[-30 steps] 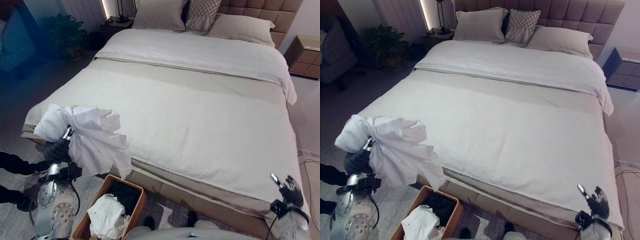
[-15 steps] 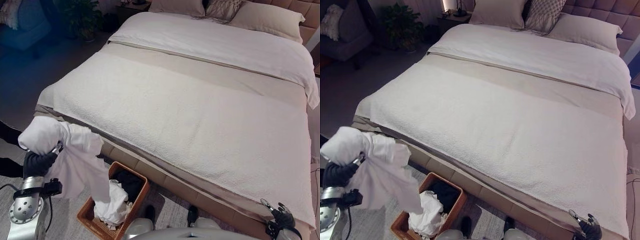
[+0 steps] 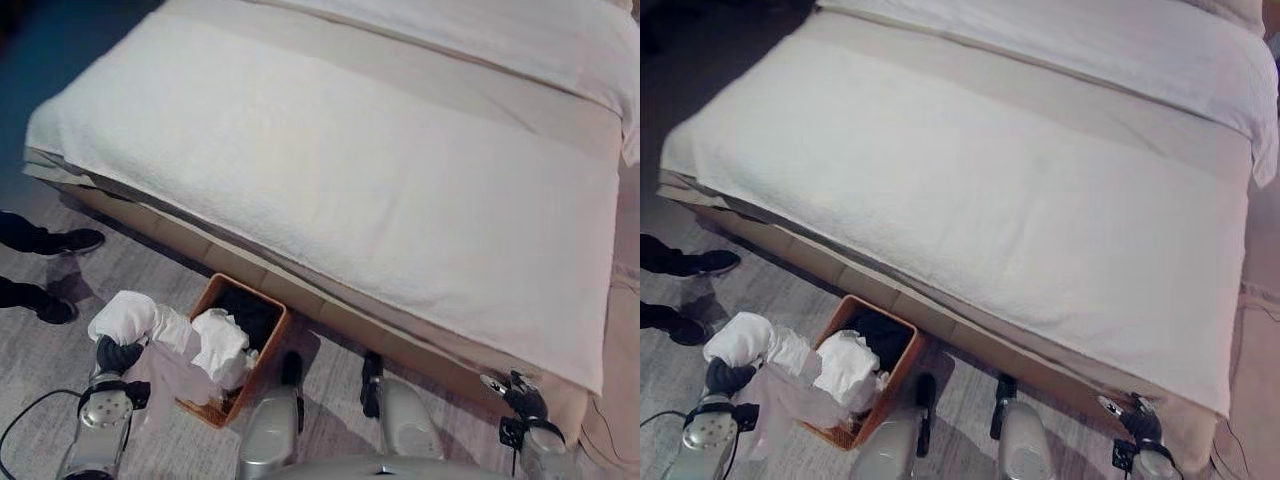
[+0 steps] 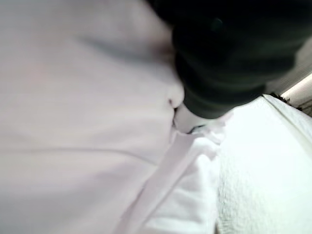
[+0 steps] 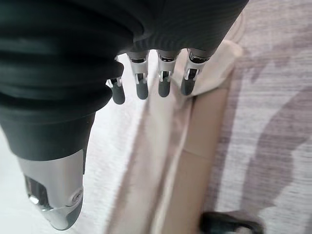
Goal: Pick up clothes into the bucket
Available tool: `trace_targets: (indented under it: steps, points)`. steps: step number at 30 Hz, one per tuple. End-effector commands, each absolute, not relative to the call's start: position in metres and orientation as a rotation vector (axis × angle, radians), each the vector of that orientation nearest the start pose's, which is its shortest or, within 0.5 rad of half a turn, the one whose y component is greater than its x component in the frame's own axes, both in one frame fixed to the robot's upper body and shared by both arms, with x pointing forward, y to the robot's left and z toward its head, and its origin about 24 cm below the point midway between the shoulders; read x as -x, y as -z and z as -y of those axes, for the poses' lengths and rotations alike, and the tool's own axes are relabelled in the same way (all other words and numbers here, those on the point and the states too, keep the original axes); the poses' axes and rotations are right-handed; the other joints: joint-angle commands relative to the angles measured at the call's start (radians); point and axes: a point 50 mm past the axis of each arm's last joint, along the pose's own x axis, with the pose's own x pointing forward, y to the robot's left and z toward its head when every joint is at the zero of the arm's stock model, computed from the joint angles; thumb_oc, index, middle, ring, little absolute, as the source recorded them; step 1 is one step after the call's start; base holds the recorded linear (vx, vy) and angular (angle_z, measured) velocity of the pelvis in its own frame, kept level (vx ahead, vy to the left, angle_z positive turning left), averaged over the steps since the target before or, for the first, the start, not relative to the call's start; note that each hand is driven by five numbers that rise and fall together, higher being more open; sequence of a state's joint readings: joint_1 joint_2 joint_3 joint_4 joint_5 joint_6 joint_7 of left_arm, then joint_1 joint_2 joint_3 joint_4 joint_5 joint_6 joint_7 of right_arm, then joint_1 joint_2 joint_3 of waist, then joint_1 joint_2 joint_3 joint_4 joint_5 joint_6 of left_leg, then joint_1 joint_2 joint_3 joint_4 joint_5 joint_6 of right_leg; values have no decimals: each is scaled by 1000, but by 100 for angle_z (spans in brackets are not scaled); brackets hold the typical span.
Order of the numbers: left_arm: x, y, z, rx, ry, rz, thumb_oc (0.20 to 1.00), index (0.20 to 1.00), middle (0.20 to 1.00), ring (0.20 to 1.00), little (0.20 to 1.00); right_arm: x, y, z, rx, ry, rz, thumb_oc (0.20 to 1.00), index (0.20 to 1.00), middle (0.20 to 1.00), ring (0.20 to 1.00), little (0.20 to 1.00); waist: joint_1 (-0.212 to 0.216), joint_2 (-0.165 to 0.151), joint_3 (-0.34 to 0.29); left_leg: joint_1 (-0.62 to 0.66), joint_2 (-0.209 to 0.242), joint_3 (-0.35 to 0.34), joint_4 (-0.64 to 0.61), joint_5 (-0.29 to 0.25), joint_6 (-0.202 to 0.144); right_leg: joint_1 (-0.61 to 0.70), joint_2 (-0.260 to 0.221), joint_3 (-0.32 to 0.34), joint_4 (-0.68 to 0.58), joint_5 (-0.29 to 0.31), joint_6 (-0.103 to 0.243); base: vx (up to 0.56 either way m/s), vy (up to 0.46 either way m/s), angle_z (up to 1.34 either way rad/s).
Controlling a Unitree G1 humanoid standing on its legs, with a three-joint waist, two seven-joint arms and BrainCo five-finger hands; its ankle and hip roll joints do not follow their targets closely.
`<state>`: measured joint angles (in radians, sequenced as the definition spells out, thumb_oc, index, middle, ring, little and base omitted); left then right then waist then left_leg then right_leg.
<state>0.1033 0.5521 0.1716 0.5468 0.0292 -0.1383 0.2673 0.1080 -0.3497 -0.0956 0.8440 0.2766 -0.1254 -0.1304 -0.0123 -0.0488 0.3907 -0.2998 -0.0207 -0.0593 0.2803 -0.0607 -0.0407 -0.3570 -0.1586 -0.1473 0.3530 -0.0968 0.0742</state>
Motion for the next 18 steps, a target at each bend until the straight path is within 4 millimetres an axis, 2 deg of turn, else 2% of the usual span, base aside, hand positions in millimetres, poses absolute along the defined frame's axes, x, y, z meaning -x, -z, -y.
trace_targets:
  steps: [1,3,4,7,8,9,10,18]
  points:
    - [-189,-21,-373,-686,-621,-268,200,200,200,200,200,-137,100,293,136,446,-699,1000,1000,1000,1000,1000,-36,-26,17,-71,-6,-7,128,-54,10,37,-41,21,29,-7,54,-74,21,-7]
    - [-202,-30,-375,-701,-643,-230,200,200,200,200,200,-146,94,292,122,457,-649,1000,1000,1000,1000,1000,-49,-36,61,-158,-10,-9,192,-62,10,-44,-53,29,90,-20,50,-124,42,0]
    - [-202,-30,-375,-701,-643,-230,200,200,200,200,200,-147,94,292,122,457,-649,1000,1000,1000,1000,1000,-49,-36,60,-160,-10,-9,193,-62,10,-46,-53,30,91,-21,50,-104,37,-3]
    - [-216,-41,-375,-710,-671,-184,200,200,200,200,200,-157,86,290,124,457,-594,1000,1000,1000,1000,1000,-59,-47,108,-264,-13,-8,275,-81,14,-144,-62,42,176,-44,41,-74,20,0]
    - [-224,-49,-376,-742,-687,-155,200,200,200,200,200,-165,79,290,121,462,-548,1000,1000,1000,1000,1000,-65,-53,129,-319,-11,-12,342,-128,15,-197,-60,58,235,-87,41,-78,21,4]
    - [-225,-50,-376,-741,-687,-151,200,200,200,200,200,-166,79,290,119,463,-545,1000,1000,1000,1000,1000,-65,-54,129,-336,-13,-9,334,-96,18,-212,-63,54,225,-58,35,17,29,-4]
    - [-229,-60,-380,-821,-689,-135,200,200,200,200,200,-172,72,292,136,463,-509,1000,1000,1000,1000,1000,-70,-58,129,-397,-8,-12,396,-144,20,-276,-62,68,287,-98,38,0,0,0]
    - [-241,-79,-394,-886,-790,-117,200,200,200,200,200,-190,56,289,119,457,-405,1000,1000,1000,1000,1000,-87,-78,129,-597,2,-2,547,-203,27,-486,-59,88,423,-131,38,17,14,-4]
